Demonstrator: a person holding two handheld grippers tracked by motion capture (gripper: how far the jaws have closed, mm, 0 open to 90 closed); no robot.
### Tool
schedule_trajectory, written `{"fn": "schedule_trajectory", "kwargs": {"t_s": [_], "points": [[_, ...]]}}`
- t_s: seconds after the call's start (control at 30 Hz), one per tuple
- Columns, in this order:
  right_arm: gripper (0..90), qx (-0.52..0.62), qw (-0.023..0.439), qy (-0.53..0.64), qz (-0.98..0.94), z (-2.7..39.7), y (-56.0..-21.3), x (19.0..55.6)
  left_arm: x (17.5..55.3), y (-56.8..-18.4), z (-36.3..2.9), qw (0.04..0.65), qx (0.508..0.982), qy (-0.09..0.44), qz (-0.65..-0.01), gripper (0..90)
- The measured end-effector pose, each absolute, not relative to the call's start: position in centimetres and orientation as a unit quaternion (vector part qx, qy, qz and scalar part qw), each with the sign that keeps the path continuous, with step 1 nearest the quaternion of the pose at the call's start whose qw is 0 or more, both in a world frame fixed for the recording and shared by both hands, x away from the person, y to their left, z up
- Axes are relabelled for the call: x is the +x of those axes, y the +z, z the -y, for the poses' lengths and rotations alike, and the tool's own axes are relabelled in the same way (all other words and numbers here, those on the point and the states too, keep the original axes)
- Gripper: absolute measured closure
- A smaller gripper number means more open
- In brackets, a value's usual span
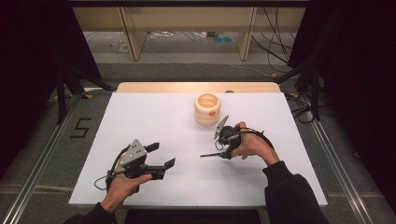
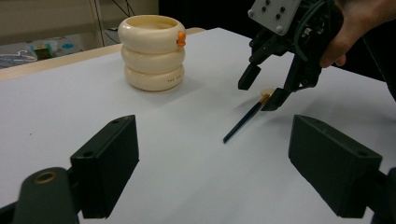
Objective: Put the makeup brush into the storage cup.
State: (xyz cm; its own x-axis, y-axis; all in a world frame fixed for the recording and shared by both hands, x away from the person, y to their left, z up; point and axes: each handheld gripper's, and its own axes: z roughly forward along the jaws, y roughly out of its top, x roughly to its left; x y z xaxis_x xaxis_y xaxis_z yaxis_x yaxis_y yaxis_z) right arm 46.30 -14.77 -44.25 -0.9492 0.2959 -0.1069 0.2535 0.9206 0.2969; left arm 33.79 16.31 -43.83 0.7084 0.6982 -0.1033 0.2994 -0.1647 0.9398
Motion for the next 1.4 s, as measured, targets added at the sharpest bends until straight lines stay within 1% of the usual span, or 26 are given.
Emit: {"fn": "schedule_trajectory", "kwargs": {"t_s": [0.17, 0.23, 0.27, 0.4, 0.6, 0.63, 0.7, 0.97, 1.03, 1.13, 1.4], "points": [[48.5, 0.135, 0.070, 0.129, -0.980, 14.4, -44.6, 46.6, 33.8, -43.8, -16.3, 0.554, 0.738, 0.177, -0.343, 15.9], [49.5, 0.131, 0.069, 0.126, -0.981, 14.4, -44.6, 46.6, 33.8, -43.8, -16.3, 0.554, 0.738, 0.177, -0.343, 15.9], [52.7, 0.127, 0.070, 0.121, -0.982, 14.3, -44.7, 46.7, 33.8, -43.8, -16.3, 0.555, 0.738, 0.176, -0.343, 16.0], [58.3, 0.122, 0.065, 0.117, -0.983, 14.1, -44.7, 46.8, 33.8, -43.8, -16.3, 0.552, 0.741, 0.178, -0.339, 16.0], [62.7, 0.105, 0.055, 0.108, -0.987, 14.0, -45.0, 47.1, 33.8, -43.9, -16.3, 0.552, 0.740, 0.174, -0.342, 16.0], [63.4, 0.095, 0.061, 0.099, -0.989, 14.0, -45.1, 47.2, 33.8, -43.8, -16.3, 0.553, 0.740, 0.174, -0.342, 16.0], [64.5, 0.094, 0.058, 0.097, -0.989, 14.0, -45.2, 47.3, 33.8, -43.9, -16.3, 0.551, 0.741, 0.175, -0.342, 16.0], [67.1, 0.092, 0.043, 0.094, -0.990, 13.7, -45.4, 47.3, 33.8, -43.8, -16.3, 0.551, 0.740, 0.175, -0.343, 16.1], [67.7, 0.080, 0.055, 0.084, -0.992, 13.7, -45.3, 47.5, 33.8, -43.8, -16.3, 0.551, 0.741, 0.176, -0.342, 16.1], [68.7, 0.075, 0.051, 0.083, -0.992, 13.5, -45.3, 47.7, 33.8, -43.8, -16.3, 0.551, 0.740, 0.175, -0.342, 16.1], [75.0, 0.075, 0.037, 0.072, -0.994, 13.2, -45.4, 47.8, 33.8, -43.8, -16.3, 0.550, 0.742, 0.177, -0.340, 16.1]]}}
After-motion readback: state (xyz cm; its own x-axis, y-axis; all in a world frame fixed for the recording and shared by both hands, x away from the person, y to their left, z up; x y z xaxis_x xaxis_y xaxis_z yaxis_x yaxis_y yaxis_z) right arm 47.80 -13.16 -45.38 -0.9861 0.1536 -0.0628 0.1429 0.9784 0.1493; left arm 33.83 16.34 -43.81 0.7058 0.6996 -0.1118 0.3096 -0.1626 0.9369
